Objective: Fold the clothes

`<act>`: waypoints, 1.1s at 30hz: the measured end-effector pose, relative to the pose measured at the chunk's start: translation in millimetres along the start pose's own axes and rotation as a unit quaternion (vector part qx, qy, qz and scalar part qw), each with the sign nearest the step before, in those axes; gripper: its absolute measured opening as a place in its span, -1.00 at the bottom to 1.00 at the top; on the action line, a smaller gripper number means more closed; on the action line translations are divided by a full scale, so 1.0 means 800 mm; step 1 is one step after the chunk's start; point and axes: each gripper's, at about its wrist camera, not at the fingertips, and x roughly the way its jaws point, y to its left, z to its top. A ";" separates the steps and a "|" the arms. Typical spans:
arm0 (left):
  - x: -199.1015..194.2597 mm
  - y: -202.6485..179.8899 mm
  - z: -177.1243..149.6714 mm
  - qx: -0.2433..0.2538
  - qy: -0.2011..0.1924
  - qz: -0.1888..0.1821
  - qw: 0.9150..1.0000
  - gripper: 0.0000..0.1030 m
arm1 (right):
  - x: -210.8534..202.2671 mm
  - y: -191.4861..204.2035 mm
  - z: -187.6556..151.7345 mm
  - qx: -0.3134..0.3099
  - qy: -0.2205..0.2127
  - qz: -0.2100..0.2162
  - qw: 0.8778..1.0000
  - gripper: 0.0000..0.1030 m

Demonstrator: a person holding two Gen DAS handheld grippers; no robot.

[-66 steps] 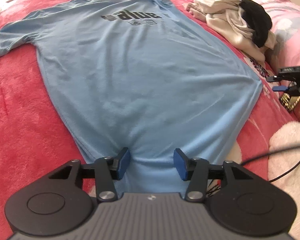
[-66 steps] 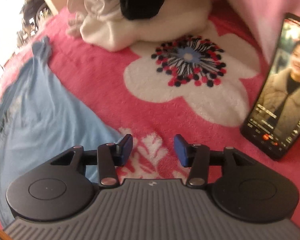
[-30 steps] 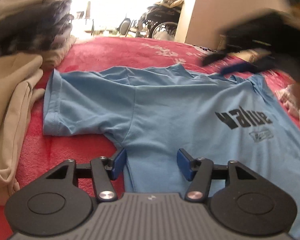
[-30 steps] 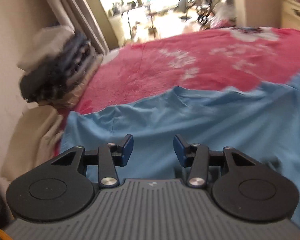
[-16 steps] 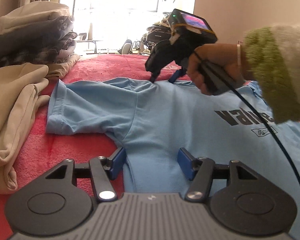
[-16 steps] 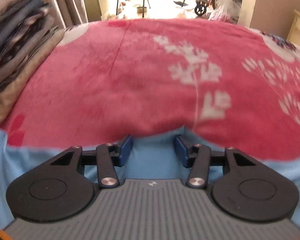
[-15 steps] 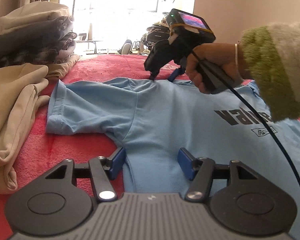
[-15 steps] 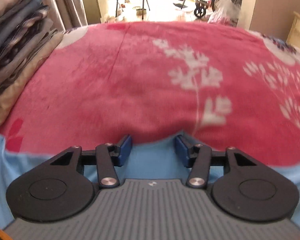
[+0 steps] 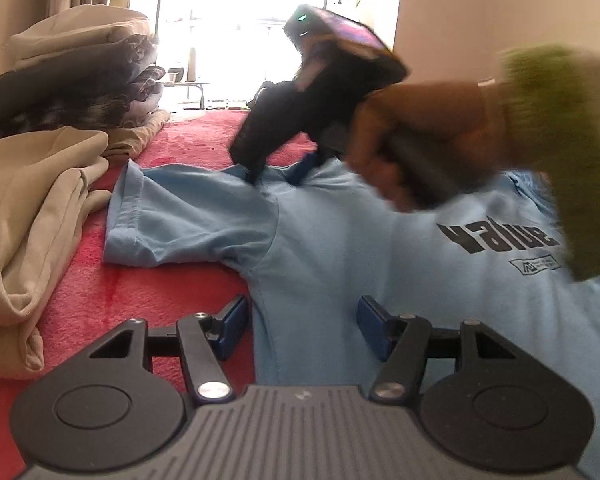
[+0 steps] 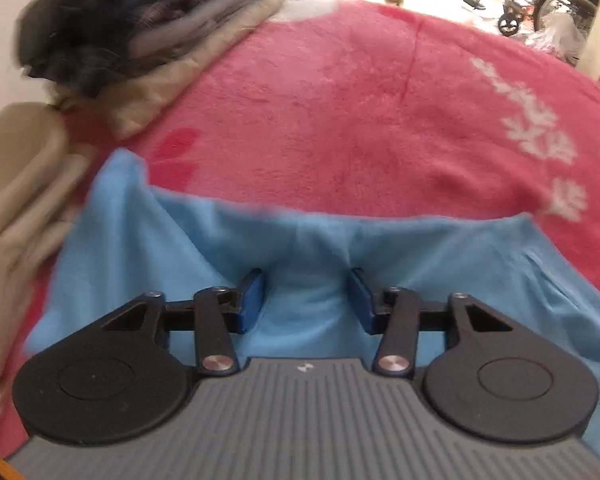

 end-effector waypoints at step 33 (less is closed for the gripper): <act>-0.007 0.001 -0.006 -0.007 -0.009 0.005 1.000 0.22 | -0.171 -0.149 -0.040 0.211 -0.116 -0.014 0.970 -0.03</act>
